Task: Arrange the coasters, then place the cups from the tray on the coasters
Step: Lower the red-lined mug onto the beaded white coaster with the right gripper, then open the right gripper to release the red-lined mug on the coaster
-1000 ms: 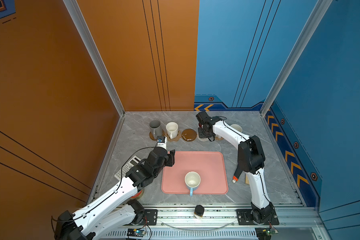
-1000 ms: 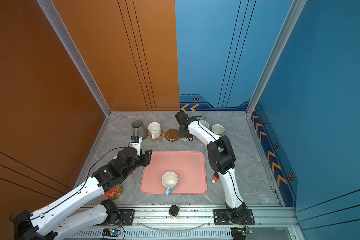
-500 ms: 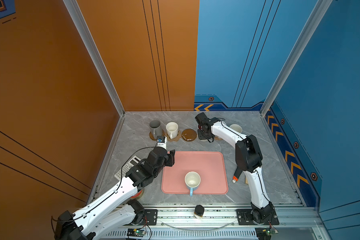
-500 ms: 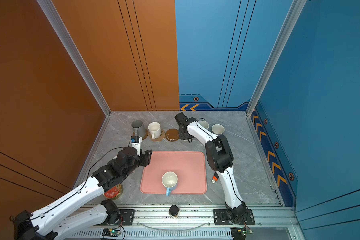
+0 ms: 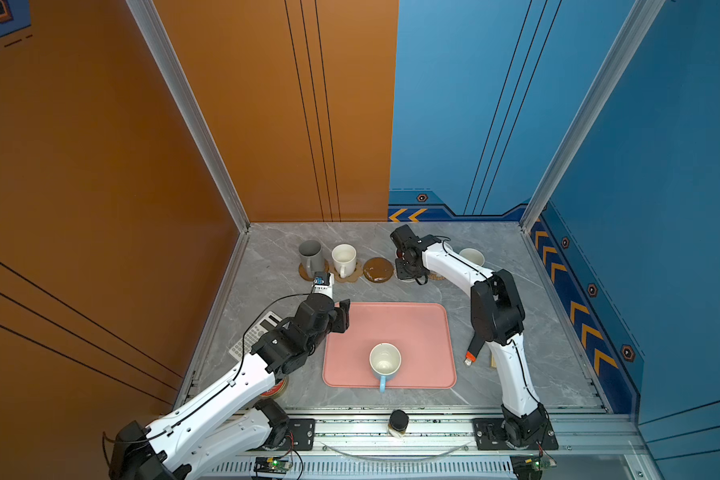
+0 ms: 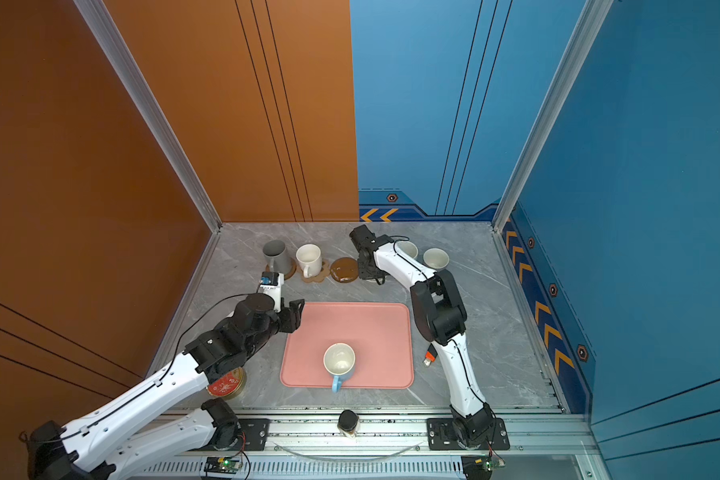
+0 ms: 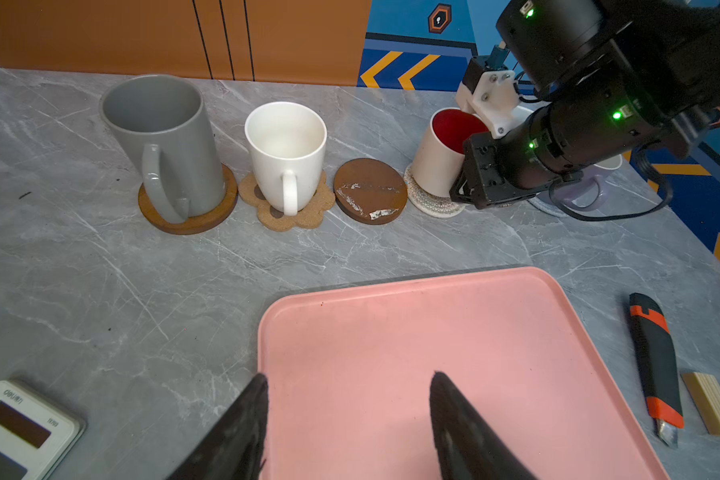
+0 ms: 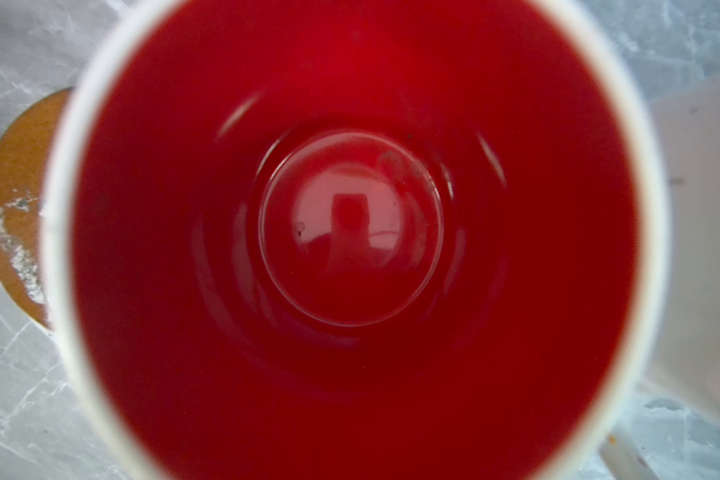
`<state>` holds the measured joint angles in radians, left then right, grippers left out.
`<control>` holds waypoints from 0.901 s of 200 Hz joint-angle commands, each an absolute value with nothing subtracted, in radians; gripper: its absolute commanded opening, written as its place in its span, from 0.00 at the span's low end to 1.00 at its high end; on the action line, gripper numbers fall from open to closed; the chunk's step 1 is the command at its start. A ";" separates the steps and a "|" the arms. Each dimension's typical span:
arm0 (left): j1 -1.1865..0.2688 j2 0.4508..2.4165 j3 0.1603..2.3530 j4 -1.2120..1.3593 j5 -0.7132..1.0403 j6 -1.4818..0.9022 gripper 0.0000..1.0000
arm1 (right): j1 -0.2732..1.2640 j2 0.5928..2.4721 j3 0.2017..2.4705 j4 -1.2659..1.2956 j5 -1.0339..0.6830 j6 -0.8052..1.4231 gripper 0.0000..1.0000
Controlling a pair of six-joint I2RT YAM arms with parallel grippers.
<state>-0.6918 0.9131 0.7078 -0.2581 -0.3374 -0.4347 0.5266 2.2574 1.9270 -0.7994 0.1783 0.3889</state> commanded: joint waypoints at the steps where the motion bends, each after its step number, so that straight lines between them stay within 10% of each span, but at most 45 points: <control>1: -0.680 0.915 0.700 -0.257 -0.322 -0.435 0.63 | 0.518 2.249 1.941 -0.765 0.188 0.385 0.00; 180: -0.678 0.909 0.698 -0.263 -0.320 -0.438 0.63 | 0.518 2.243 1.890 -0.756 0.173 0.397 0.00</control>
<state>-0.6918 0.9134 0.7078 -0.2581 -0.3363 -0.4347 0.5232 2.2574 1.8935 -0.7925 0.1753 0.3893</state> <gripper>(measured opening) 0.627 0.140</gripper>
